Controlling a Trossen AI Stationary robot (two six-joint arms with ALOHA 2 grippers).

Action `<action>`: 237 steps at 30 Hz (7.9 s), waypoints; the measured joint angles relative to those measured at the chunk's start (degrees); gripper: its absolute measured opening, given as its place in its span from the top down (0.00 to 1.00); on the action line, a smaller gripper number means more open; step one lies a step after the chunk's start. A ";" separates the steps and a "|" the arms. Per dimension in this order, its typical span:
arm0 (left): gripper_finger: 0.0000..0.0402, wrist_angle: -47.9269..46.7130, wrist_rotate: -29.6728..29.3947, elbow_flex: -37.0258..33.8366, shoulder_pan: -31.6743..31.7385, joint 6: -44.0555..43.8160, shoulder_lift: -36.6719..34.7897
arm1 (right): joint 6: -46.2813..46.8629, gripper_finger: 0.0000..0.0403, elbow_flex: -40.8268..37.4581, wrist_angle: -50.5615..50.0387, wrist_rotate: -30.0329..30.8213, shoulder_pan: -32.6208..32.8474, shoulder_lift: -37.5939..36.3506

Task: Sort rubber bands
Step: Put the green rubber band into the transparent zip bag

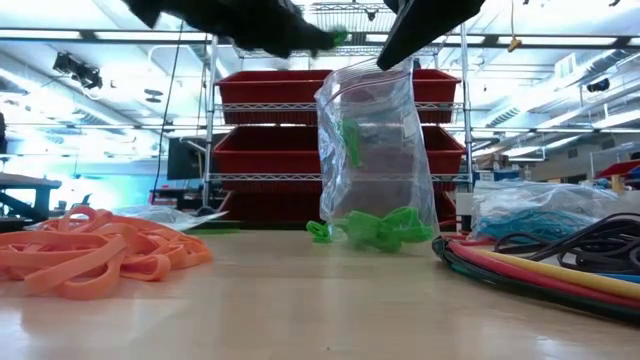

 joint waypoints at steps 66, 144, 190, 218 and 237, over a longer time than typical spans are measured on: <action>0.47 -6.90 6.46 -6.82 20.36 -7.89 -4.14 | 5.05 1.00 0.00 -5.41 3.46 0.02 -0.09; 0.99 -16.49 1.77 -5.32 17.85 5.48 -0.75 | 9.14 1.00 -8.04 8.08 -0.95 -0.57 -6.03; 0.99 -9.77 3.57 -1.31 14.76 2.82 1.96 | 9.25 1.00 -8.04 8.03 -0.97 -0.24 -6.01; 0.99 -4.63 4.37 7.53 3.86 2.64 8.71 | 9.18 1.00 -8.04 8.02 -0.95 -0.22 -6.01; 0.40 -7.68 2.00 7.52 4.12 -3.26 7.11 | 9.39 1.00 -8.04 7.90 -0.95 -0.15 -6.01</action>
